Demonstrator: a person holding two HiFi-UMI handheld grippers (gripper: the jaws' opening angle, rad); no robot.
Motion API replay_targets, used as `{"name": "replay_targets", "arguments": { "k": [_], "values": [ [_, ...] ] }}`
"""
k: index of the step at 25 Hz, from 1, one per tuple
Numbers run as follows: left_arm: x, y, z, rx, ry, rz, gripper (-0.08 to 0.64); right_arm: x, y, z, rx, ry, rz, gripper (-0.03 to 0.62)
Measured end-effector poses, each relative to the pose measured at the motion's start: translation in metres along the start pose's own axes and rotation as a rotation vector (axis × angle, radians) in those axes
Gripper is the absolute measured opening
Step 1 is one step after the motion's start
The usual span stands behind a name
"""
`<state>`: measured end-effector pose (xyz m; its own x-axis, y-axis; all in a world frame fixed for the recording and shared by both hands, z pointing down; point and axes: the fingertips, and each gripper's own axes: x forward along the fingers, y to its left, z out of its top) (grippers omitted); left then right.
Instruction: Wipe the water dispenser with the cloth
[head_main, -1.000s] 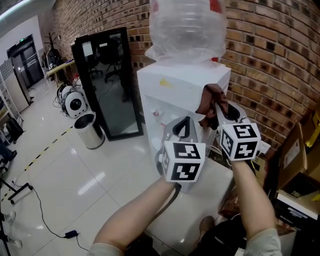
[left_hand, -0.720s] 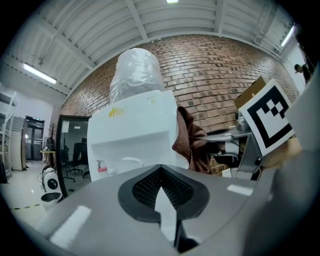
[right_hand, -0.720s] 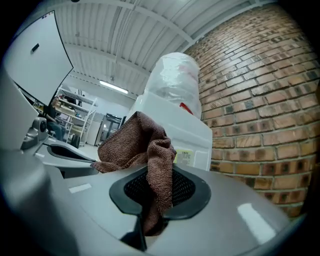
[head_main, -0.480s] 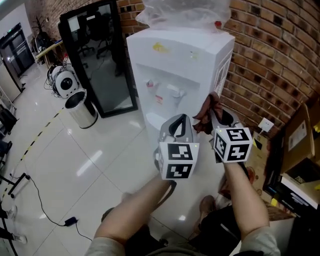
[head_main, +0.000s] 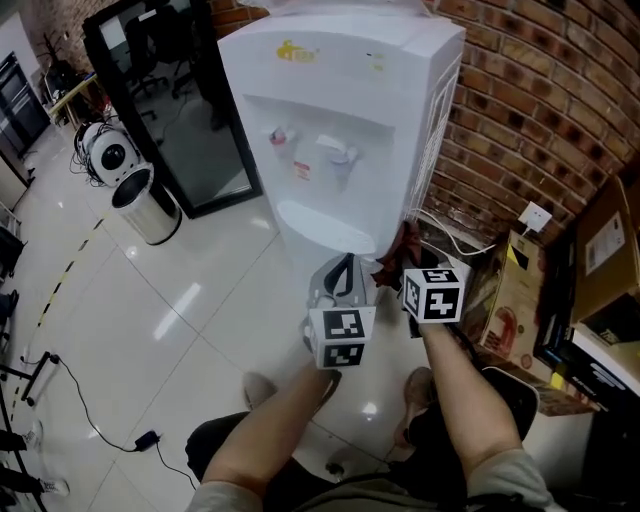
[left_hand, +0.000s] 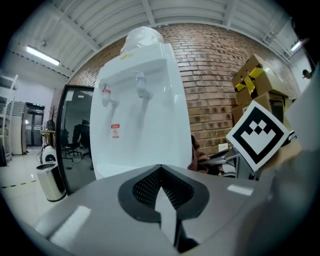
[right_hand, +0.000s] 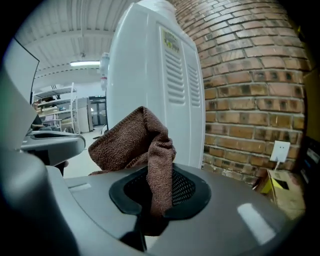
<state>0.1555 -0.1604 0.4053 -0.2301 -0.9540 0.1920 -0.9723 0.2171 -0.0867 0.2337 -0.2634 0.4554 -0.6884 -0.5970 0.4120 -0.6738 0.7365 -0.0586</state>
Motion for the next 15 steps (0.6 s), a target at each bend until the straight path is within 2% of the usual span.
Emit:
{"name": "replay_targets", "arguments": {
  "k": [6, 10, 15],
  "values": [
    [0.005, 0.01, -0.073, -0.011, 0.064, 0.016, 0.0, 0.035, -0.002, -0.077, 0.068, 0.133, -0.039, 0.078],
    [0.01, 0.005, -0.127, -0.017, 0.146, 0.017, 0.0, 0.066, -0.005, -0.149, 0.135, 0.252, -0.046, 0.078],
    [0.015, -0.011, -0.192, -0.001, 0.255, -0.023, 0.0, 0.1, -0.008, -0.235, 0.209, 0.363, -0.062, 0.078]
  ]
}}
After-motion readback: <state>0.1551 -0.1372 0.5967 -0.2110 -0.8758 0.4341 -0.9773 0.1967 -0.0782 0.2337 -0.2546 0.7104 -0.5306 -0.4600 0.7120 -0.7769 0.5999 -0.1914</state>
